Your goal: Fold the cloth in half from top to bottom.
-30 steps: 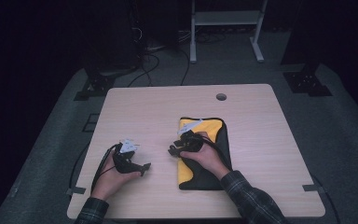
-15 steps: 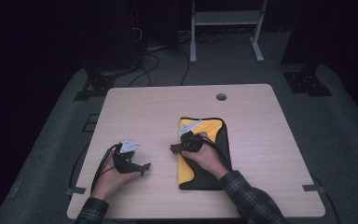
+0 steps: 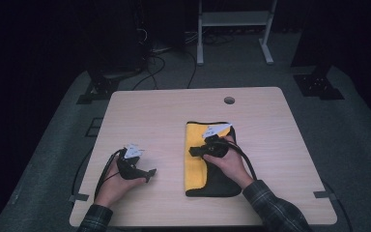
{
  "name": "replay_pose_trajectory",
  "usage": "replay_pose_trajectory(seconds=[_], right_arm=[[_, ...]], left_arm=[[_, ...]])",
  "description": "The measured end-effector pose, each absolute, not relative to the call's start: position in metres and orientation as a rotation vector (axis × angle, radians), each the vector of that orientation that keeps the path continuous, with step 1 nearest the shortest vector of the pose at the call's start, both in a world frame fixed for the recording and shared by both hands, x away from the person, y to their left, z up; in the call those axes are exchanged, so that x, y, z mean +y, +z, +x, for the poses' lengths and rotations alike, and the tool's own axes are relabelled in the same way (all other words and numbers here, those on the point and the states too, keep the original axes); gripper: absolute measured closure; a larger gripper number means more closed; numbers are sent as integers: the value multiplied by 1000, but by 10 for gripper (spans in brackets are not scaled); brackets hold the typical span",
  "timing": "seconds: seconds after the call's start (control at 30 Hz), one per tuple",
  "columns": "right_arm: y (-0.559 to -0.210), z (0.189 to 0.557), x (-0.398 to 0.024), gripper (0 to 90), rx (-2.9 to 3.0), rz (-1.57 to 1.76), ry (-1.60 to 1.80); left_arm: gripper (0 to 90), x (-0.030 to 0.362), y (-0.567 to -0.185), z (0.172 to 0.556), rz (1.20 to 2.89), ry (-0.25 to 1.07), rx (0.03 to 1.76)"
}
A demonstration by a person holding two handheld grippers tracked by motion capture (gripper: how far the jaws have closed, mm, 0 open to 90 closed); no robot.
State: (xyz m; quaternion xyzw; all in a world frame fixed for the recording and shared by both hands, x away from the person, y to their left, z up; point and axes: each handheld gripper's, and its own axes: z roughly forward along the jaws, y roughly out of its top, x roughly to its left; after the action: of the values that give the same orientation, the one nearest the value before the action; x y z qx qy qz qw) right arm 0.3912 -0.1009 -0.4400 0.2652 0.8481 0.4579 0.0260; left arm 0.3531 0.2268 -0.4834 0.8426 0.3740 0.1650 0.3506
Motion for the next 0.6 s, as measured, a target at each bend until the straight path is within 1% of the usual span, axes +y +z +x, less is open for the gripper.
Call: replay_pose_trajectory(seconds=[0.23, 0.6], right_arm=[[-435, 374, -132, 837, 2580, 859, 1414], [-431, 333, -185, 837, 2552, 890, 1389]], left_arm=[[0, 227, -483, 353, 2186, 428, 967], [0, 227, -483, 353, 2186, 428, 967]])
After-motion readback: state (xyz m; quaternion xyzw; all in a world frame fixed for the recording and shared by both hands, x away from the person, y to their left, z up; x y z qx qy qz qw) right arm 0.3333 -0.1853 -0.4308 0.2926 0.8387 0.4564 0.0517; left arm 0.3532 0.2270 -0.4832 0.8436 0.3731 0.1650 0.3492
